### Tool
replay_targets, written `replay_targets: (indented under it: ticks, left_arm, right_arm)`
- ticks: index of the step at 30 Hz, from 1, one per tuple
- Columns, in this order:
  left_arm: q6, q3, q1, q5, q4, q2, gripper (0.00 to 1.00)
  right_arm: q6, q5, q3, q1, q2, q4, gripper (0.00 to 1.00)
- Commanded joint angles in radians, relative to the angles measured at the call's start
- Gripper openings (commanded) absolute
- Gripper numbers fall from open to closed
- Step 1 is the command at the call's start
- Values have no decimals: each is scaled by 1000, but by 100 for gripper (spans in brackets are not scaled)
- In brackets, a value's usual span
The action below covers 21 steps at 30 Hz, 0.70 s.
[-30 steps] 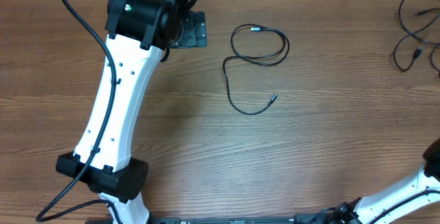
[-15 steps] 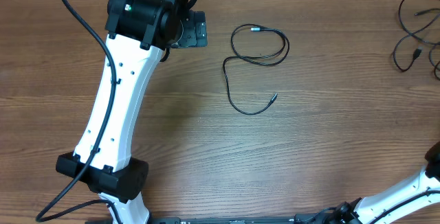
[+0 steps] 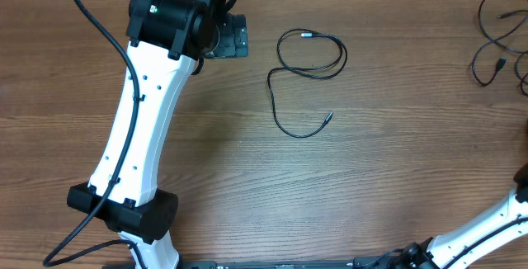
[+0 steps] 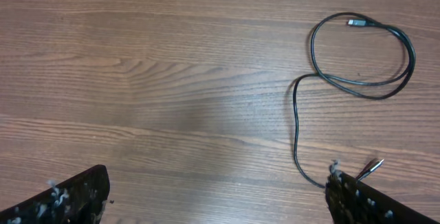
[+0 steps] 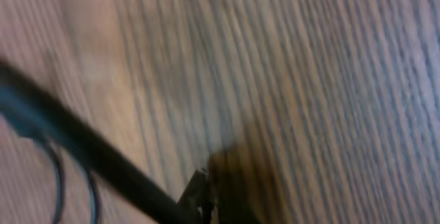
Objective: Untangle cables
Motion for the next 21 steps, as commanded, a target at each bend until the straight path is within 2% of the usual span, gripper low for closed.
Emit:
replay_targets:
  ticks: [1,2,3,4,5,6,14,21]
  left_arm:
    - [-22,2,-1,8,0,6,100]
    - [-22,2,-1,8,0,6,100]
    - [-22,2,-1,8,0,6,100]
    - [-22,2,-1,8,0,6,100]
    - [-22,2,-1,10,0,6,100]
    - [-22,2,-1,10,0,6,100]
    - [-22,2,-1,10,0,6,100]
    - [-22,2,-1,10,8,6,100]
  right_arm:
    - [-3,25,-13,2,32,-7,6]
    - [-3,26,-13,2,32,-7,10]
    - [-4,27,-13,2,32,-7,20]
    - [-3,26,-13,2,32,-6,36]
    - [-3,25,-13,2,32,-5,62]
    - [-3,25,-12,2,32,-3,100]
    - [-107,-1,48,3,-63,-3,100]
    - [-109,0,90,3,-233,3,100]
